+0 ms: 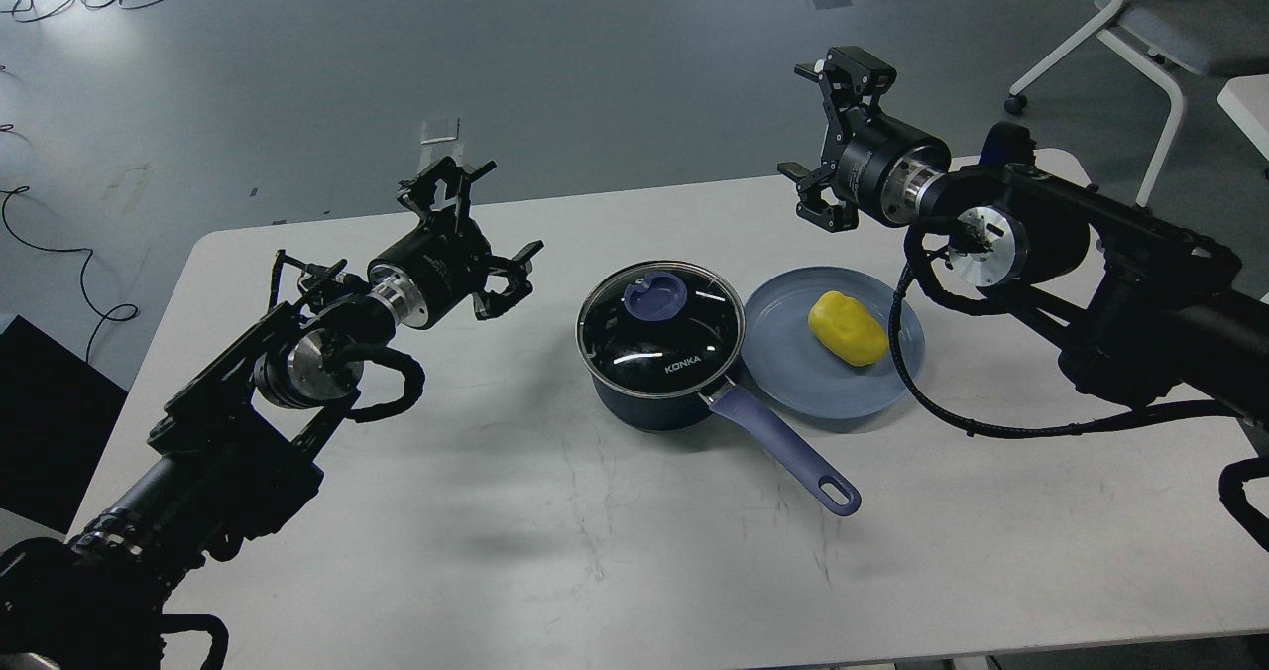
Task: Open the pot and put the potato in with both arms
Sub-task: 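Move the left gripper toward the glass lid on the saucepan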
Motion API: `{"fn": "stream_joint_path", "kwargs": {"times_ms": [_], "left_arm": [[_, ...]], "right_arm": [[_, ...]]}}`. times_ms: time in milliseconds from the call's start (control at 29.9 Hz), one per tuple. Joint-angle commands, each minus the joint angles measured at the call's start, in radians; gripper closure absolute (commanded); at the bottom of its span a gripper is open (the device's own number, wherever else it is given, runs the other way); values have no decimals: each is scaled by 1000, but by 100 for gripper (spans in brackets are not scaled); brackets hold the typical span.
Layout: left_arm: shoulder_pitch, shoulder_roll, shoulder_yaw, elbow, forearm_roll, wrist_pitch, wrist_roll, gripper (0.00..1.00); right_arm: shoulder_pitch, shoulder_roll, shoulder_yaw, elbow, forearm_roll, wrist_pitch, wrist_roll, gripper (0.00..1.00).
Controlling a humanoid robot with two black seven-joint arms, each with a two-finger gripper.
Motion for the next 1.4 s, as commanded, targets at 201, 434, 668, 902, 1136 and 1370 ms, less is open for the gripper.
{"fn": "stream_joint_path", "kwargs": {"times_ms": [201, 434, 668, 902, 1136, 1370], "left_arm": [[5, 6, -29, -48, -5, -22, -8, 2], [5, 7, -75, -43, -5, -22, -2, 2], [-7, 35, -77, -32, 7, -12, -10, 2], [-5, 35, -66, -31, 10, -21, -159, 2], [-1, -42, -57, -32, 27, 56, -138, 2], [-15, -5, -32, -37, 97, 51, -45, 2]], "right_arm": [[-35, -26, 50, 36, 0, 9, 0, 0], [-32, -38, 51, 35, 0, 65, 20, 0], [-34, -87, 50, 32, -1, 129, 49, 0], [-34, -87, 48, 19, -15, 127, 60, 0], [-26, -90, 51, 15, -15, 132, 64, 0], [-29, -132, 67, 15, -15, 182, 60, 0]]}}
